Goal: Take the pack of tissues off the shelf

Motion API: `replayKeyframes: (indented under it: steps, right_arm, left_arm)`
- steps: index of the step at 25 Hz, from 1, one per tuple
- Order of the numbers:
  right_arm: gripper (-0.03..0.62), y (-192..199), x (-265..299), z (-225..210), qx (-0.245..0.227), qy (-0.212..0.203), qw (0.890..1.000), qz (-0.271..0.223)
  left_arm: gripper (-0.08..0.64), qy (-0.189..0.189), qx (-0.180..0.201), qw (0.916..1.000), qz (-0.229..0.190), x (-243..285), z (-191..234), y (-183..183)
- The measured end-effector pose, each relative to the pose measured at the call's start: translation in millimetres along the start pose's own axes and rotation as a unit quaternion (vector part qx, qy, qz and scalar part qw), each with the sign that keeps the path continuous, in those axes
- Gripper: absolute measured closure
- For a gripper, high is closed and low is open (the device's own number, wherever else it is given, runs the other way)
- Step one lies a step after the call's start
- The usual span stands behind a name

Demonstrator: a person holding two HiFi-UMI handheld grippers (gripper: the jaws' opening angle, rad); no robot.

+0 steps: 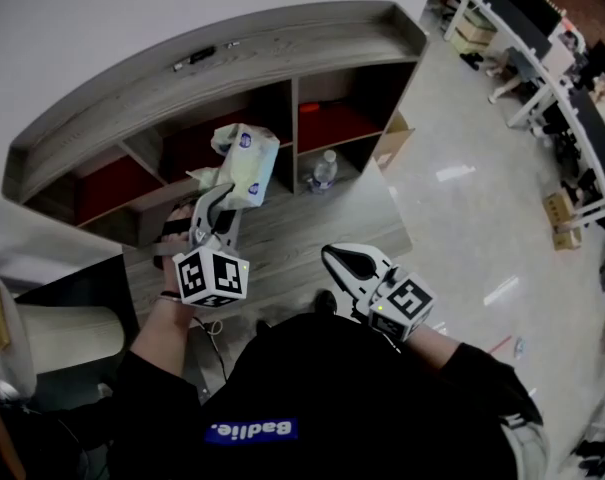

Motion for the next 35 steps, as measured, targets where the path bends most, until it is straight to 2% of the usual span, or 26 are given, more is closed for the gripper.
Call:
replayKeyframes:
  steps: [10, 15, 21, 25, 31, 33, 35]
  right_arm:
    - [0.563, 0.8, 17.6, 10.1, -0.005, -0.013, 1.0, 0.002]
    - [0.563, 1.7, 20.5, 13.8, -0.004, -0.015, 1.0, 0.003]
    - [0.563, 2.7, 21.8, 16.8, -0.005, -0.013, 1.0, 0.001]
    - [0.563, 3.5, 23.3, 17.0, -0.006, -0.015, 1.0, 0.003]
    - [0.563, 4.1, 24.8, 15.7, -0.006, -0.014, 1.0, 0.002]
    - [0.563, 3.6, 26.1, 15.4, -0.005, -0.015, 1.0, 0.002]
    - [0.563, 2.4, 27.8, 15.5, -0.006, -0.017, 1.0, 0.002]
  left_arm:
    - [0.489, 0.004, -0.092, 0.9956, -0.017, -41.5, -0.7, -1.4]
    - [0.491, -0.002, -0.161, 0.9867, -0.02, -57.8, -3.1, -0.5]
    - [0.494, 0.015, -0.214, 0.9761, -0.037, -75.8, -23.3, 0.1]
    - [0.495, 0.02, -0.248, 0.9679, -0.032, -87.5, -24.4, -4.2]
    - [0.497, 0.026, -0.326, 0.9449, -0.022, -100.2, -26.2, -1.9]
    - [0.497, 0.03, -0.353, 0.9347, -0.027, -103.1, -24.9, -2.4]
    - [0.498, 0.035, -0.389, 0.9198, -0.032, -105.5, -22.7, -4.0]
Point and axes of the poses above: the fingertips, and each gripper's own axes: x forward along the fingers, z to its left, y out of its underside, the point moved 2 cm from there along -x, backward along the fingers, and after that the axes turned 14 degrees about -y, right-handed, at the moved point
